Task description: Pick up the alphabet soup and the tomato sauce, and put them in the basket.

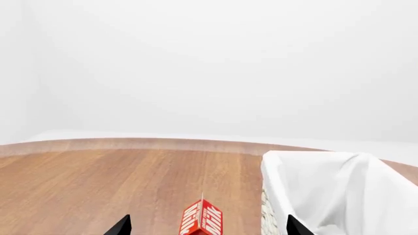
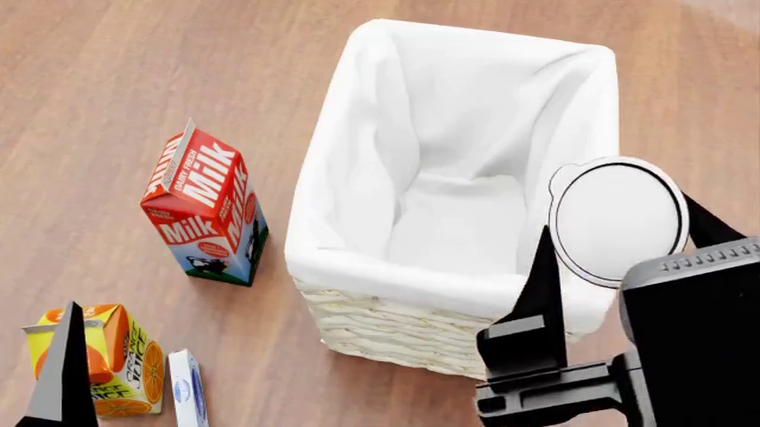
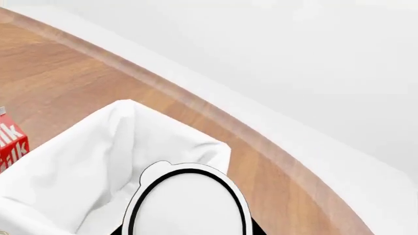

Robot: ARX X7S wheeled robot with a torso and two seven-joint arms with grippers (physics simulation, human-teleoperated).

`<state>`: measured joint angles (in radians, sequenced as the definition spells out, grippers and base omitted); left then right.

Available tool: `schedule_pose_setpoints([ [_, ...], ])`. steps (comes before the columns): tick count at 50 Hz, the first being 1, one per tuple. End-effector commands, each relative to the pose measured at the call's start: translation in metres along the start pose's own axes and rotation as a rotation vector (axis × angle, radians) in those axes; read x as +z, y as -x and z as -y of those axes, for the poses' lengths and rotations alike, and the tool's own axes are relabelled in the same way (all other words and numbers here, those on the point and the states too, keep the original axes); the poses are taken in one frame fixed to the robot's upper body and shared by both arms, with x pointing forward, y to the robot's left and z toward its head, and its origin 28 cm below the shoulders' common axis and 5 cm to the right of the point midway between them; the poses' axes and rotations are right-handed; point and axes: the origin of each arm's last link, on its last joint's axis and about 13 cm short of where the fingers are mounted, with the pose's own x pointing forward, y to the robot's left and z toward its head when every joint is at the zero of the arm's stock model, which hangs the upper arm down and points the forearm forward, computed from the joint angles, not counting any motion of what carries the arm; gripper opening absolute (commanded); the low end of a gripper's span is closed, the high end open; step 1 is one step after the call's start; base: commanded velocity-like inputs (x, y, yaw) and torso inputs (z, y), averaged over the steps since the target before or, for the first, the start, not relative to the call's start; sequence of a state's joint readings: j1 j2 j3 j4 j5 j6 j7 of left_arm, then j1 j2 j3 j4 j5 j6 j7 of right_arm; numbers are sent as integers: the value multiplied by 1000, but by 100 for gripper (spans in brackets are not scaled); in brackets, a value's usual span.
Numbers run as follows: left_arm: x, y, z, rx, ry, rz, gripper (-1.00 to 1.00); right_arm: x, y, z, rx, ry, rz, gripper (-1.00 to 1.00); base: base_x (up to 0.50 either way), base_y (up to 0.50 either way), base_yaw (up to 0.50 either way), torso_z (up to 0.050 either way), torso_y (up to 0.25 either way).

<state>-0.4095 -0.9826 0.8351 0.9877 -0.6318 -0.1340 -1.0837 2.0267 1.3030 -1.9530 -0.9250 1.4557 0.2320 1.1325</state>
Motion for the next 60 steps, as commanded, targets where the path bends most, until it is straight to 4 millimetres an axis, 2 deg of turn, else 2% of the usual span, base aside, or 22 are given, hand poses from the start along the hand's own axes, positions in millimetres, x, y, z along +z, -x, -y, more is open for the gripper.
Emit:
schedule_pose_setpoints([
  [1, -1, 0, 0, 2, 0, -1, 100, 31, -15, 12, -2, 32, 73, -100, 0, 0, 0, 0, 0],
  [8, -1, 0, -1, 3, 0, -4, 100, 40, -26, 17, 26, 62, 43, -100, 0, 0, 0, 0, 0],
  [16, -3, -1, 0, -2, 3, -5, 100, 60, -41, 24, 116, 80, 9, -100, 0, 0, 0, 0, 1],
  [32, -5, -1, 1, -7, 1, -17, 100, 92, -72, 36, 224, 227, -92, -100, 0, 0, 0, 0, 1],
  [42, -7, -2, 2, -9, 1, -21, 100, 108, -102, 43, 270, 296, -197, -100, 0, 0, 0, 0, 1],
  [48, -8, -3, 2, -12, 3, -21, 100, 120, -118, 40, 322, 352, -241, -100, 0, 0, 0, 2, 0],
  [60, -6, -4, 0, -9, 8, -17, 100, 130, -146, 35, 332, 366, -335, -100, 0, 0, 0, 0, 1],
])
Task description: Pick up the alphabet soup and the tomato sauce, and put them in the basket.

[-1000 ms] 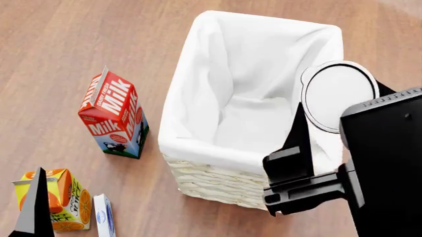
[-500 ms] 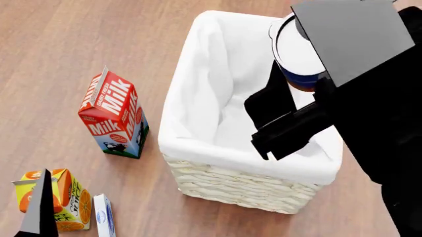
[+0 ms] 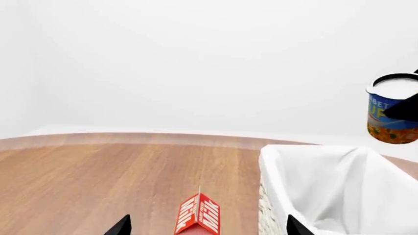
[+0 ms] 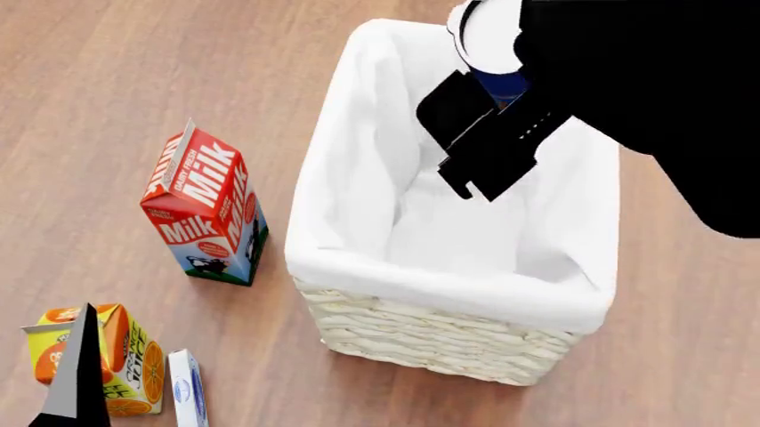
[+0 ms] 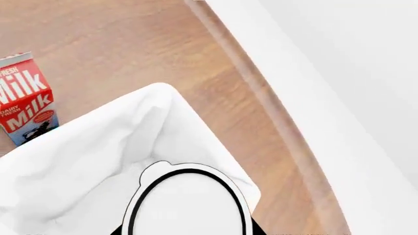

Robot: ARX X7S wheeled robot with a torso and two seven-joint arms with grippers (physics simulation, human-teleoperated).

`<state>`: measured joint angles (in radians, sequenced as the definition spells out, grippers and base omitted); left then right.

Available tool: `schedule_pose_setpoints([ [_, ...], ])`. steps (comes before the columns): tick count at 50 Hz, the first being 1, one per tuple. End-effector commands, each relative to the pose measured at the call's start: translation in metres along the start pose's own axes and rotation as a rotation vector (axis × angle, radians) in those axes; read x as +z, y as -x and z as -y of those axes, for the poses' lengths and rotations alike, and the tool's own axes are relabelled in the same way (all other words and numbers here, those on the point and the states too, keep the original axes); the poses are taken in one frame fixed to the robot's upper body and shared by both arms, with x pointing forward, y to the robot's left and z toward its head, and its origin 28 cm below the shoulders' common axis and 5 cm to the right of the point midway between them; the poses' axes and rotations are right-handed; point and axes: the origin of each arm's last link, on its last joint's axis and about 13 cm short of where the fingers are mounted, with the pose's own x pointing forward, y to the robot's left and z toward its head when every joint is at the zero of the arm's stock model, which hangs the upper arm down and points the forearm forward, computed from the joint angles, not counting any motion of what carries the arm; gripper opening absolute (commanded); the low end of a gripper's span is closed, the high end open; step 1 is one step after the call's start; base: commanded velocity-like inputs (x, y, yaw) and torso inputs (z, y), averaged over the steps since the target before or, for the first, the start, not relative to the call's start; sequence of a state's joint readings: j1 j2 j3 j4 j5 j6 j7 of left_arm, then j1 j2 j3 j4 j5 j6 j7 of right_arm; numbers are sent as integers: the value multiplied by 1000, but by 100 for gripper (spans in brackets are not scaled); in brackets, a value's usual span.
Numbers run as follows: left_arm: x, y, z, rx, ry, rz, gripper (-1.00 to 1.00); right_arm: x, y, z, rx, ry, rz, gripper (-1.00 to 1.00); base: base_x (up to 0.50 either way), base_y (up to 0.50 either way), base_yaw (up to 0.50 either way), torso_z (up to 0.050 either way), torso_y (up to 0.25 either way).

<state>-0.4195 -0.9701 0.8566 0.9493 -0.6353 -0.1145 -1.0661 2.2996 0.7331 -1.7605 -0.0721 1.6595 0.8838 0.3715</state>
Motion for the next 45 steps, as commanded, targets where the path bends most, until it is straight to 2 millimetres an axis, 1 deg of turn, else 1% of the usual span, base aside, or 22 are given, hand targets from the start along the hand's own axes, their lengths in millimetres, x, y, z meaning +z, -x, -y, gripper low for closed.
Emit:
schedule_pose_setpoints([
  [1, -1, -1, 0, -2, 2, -1, 100, 23, -18, 12, 12, 44, -75, -100, 0, 0, 0, 0, 0],
  [3, -2, -1, 0, -3, 1, -3, 100, 24, -24, 12, 22, 59, -85, -100, 0, 0, 0, 0, 0],
  [4, -2, -1, 0, -3, 0, -3, 100, 25, -26, 12, 24, 40, -100, -100, 0, 0, 0, 0, 0],
  [7, -2, -1, -2, 3, 1, -3, 100, 25, -32, 15, 41, 77, -136, -100, 0, 0, 0, 0, 3],
  [9, -2, -2, -1, 1, 4, -4, 100, 28, -34, 17, 33, 80, -130, -100, 0, 0, 0, 0, 0],
  [12, -2, -2, 1, -6, 5, -5, 100, 29, -37, 19, 42, 105, -193, -100, 0, 0, 0, 0, 0],
  [16, -4, -1, 2, -13, 7, -13, 100, 34, -42, 23, 43, 82, -226, -100, 0, 0, 0, 0, 0],
  [18, -3, -1, 3, -16, 6, -12, 100, 35, -44, 22, 62, 48, -254, -100, 0, 0, 0, 0, 0],
  [27, -7, -1, 3, -18, 7, -21, 100, 44, -56, 20, 114, 69, -290, -100, 0, 0, 0, 1, 1],
  [33, -9, -2, 2, -15, 10, -29, 100, 49, -64, 20, 154, 52, -299, -100, 0, 0, 0, 0, 0],
  [39, -13, -2, 3, -20, 10, -38, 100, 53, -68, 21, 173, 65, -310, -100, 0, 0, 0, 0, 2],
  [45, -16, -3, 3, -21, 10, -47, 100, 55, -73, 19, 200, 121, -367, -100, 0, 0, 0, 0, 0],
])
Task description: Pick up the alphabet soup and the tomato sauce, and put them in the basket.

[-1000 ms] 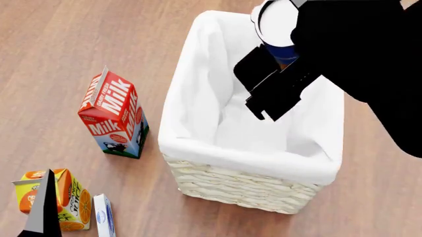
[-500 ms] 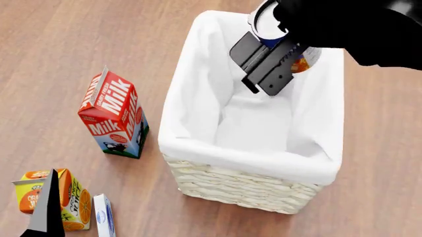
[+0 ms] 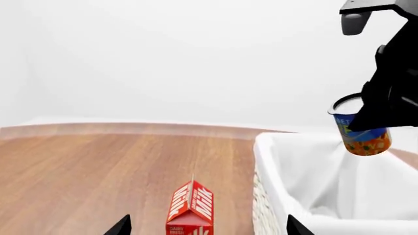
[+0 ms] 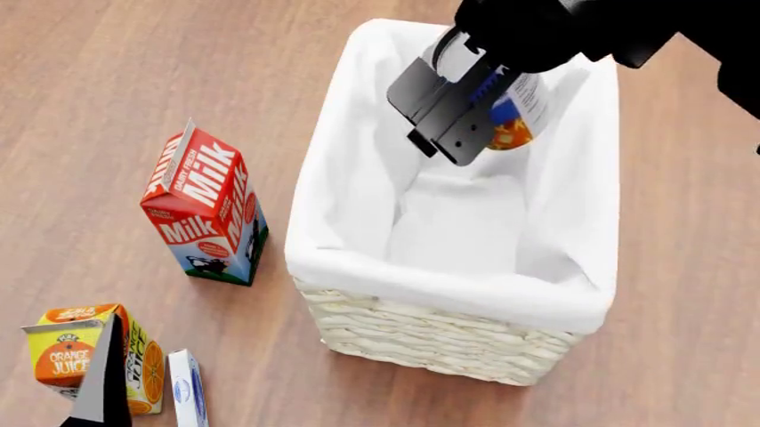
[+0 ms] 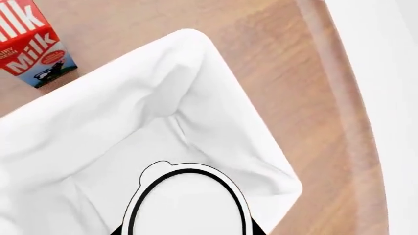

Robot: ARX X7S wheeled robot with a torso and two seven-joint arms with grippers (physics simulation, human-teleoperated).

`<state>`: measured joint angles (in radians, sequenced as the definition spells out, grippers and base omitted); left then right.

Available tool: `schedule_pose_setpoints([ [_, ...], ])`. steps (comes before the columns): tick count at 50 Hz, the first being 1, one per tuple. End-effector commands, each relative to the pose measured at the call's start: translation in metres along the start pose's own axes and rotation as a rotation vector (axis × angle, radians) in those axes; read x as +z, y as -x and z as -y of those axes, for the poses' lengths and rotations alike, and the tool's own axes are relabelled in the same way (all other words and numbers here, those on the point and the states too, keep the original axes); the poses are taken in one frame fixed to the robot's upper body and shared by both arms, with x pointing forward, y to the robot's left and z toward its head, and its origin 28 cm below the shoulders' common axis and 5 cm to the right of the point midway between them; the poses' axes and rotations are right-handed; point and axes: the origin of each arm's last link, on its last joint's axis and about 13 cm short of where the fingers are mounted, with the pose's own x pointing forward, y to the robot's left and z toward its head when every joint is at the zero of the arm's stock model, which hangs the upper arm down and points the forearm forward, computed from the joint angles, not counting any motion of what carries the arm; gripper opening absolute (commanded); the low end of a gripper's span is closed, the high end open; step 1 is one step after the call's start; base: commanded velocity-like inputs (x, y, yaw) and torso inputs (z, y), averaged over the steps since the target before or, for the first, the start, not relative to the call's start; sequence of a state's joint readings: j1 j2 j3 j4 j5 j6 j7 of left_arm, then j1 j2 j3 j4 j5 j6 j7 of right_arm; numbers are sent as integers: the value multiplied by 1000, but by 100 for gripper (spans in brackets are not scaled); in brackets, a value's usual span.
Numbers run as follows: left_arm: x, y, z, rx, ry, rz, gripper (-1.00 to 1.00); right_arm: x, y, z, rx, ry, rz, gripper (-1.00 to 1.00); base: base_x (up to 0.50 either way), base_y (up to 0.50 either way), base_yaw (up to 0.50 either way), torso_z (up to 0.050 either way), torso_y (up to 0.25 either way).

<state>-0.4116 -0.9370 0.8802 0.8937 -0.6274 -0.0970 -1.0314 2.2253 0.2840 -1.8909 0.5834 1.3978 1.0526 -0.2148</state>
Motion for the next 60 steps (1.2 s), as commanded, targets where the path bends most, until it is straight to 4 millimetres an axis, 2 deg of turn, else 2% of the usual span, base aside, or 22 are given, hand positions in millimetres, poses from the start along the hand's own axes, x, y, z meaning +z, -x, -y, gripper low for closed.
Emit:
schedule_pose_setpoints([
  [1, -5, -1, 1, -4, 0, -14, 100, 11, -5, 4, 12, 56, -62, -100, 0, 0, 0, 0, 0],
  [11, -7, -2, 1, -3, 2, -21, 100, 15, -23, 0, 9, 88, -143, -100, 0, 0, 0, 0, 1],
  [29, -9, -2, 1, -5, -1, -27, 100, 19, -43, -6, 6, 94, -140, -100, 0, 0, 0, 1, 1],
  [49, -14, -2, 2, -11, -2, -38, 100, 8, -75, -16, 2, 58, -150, -100, 0, 0, 0, 0, 1],
  [60, -15, -3, 1, -9, 1, -41, 100, 4, -84, -20, -26, 56, -168, -100, 0, 0, 0, 1, 1],
])
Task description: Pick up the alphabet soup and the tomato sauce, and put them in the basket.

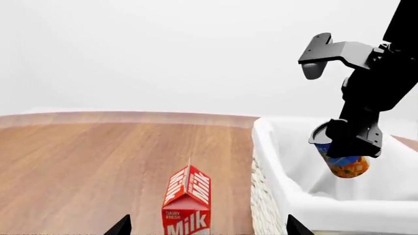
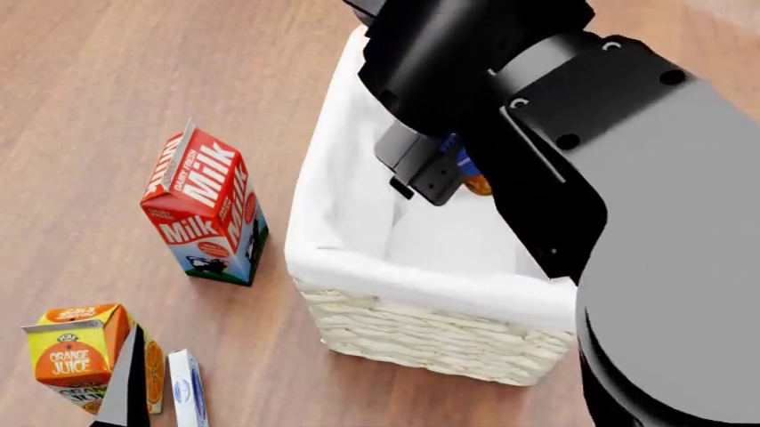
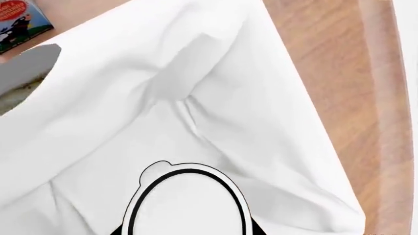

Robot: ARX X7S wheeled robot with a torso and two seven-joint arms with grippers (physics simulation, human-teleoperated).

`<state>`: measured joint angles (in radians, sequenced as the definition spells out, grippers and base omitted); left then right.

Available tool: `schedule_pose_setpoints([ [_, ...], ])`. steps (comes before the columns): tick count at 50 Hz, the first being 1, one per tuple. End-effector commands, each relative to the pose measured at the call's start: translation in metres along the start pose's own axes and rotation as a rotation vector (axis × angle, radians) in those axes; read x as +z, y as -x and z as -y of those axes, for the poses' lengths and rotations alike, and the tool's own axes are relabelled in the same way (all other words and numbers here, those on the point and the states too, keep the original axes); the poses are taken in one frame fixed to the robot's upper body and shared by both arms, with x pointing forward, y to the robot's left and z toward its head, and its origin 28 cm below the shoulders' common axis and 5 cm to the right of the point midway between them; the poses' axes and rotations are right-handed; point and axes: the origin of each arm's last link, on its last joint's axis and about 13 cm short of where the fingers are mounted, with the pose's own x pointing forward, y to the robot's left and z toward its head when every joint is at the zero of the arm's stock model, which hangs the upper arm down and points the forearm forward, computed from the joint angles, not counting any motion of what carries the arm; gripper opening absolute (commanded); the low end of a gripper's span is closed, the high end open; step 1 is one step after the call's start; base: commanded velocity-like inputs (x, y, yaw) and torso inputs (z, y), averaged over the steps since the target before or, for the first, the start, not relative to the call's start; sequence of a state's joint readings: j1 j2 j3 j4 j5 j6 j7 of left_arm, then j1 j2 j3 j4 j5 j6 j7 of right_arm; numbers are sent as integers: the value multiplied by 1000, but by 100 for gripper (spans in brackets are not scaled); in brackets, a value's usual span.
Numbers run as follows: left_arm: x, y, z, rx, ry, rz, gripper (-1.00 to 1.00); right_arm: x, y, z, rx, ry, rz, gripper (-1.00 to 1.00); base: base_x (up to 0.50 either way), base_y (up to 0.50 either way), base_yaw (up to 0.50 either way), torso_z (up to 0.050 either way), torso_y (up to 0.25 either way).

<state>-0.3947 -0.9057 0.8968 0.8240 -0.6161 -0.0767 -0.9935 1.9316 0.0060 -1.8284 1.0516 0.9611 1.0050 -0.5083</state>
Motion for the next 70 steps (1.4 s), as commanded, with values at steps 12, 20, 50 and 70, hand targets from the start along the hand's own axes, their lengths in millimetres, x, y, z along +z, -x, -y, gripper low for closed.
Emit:
schedule_pose_setpoints([
  [12, -1, 0, 0, 3, 6, -4, 100, -10, -23, -6, -66, 5, -46, -100, 0, 0, 0, 0, 1],
  [20, -3, 0, 0, 0, 4, -9, 100, -15, -30, -8, -74, 3, -51, -100, 0, 0, 0, 0, 0],
  [50, -2, 0, 0, 1, 2, -12, 100, -22, -49, -20, -74, 9, -45, -100, 0, 0, 0, 0, 1],
  [70, -3, 0, 0, 0, 3, -12, 100, -21, -50, -21, -76, 10, -33, -100, 0, 0, 0, 1, 1],
])
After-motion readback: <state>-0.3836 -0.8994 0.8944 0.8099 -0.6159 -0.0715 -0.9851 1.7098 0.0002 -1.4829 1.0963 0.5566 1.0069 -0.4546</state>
